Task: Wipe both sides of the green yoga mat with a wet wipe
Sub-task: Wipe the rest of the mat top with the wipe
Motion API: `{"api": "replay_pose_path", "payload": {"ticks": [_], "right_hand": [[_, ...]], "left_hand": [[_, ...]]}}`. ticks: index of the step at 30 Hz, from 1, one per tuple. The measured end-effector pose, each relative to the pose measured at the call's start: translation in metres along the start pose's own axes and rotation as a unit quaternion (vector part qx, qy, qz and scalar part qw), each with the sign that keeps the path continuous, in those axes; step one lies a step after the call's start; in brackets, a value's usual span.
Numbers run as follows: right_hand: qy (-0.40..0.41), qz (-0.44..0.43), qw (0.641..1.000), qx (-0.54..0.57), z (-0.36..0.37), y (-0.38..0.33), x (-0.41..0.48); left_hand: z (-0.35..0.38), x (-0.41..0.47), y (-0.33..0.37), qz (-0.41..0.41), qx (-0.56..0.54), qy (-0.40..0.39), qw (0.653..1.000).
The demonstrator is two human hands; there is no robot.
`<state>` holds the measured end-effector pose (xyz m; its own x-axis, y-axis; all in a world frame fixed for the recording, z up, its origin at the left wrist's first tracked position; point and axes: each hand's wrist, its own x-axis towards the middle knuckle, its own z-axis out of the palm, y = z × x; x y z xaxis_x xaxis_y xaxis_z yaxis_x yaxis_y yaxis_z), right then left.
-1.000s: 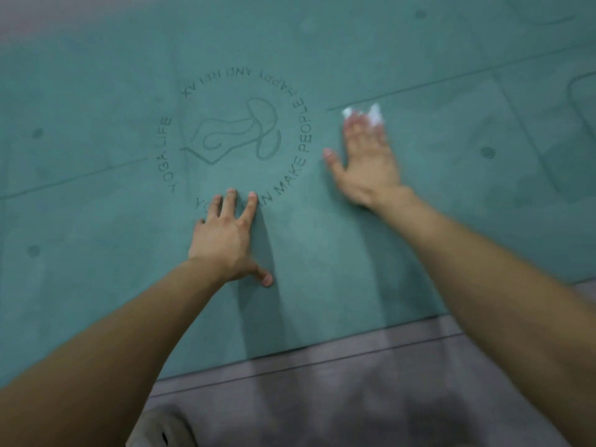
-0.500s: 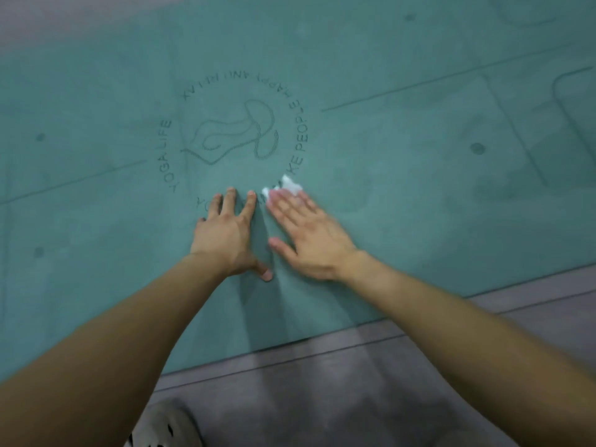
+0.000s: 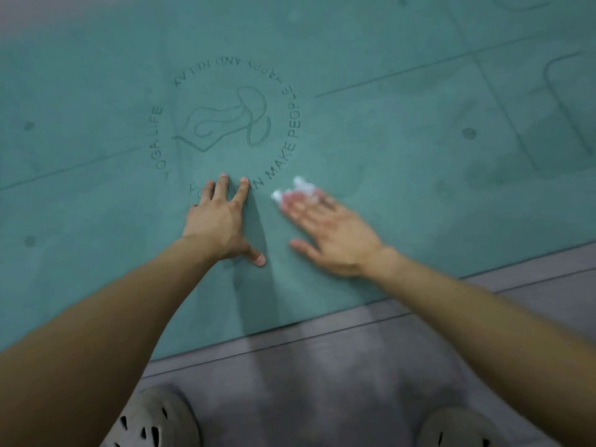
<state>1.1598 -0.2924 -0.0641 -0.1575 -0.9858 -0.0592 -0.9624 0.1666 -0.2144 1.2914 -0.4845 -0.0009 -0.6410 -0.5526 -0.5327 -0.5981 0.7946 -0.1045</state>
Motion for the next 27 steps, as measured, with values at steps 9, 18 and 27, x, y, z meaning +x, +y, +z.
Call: {"api": "replay_pose_path", "payload": {"ticks": [9,18,27], "right_hand": [[0.025,0.13,0.991,0.027,0.013,-0.052,0.002],[0.049,0.317,0.947,0.008,-0.004,0.044,-0.014],[-0.016,0.126,0.992,-0.022,0.004,-0.018,-0.034]], "left_hand": [[-0.001,-0.001,-0.001,-0.001,-0.003,0.006,1.0],[0.002,-0.001,-0.006,0.014,-0.014,0.02,1.0],[0.019,-0.012,-0.019,0.065,-0.028,0.079,0.994]]}}
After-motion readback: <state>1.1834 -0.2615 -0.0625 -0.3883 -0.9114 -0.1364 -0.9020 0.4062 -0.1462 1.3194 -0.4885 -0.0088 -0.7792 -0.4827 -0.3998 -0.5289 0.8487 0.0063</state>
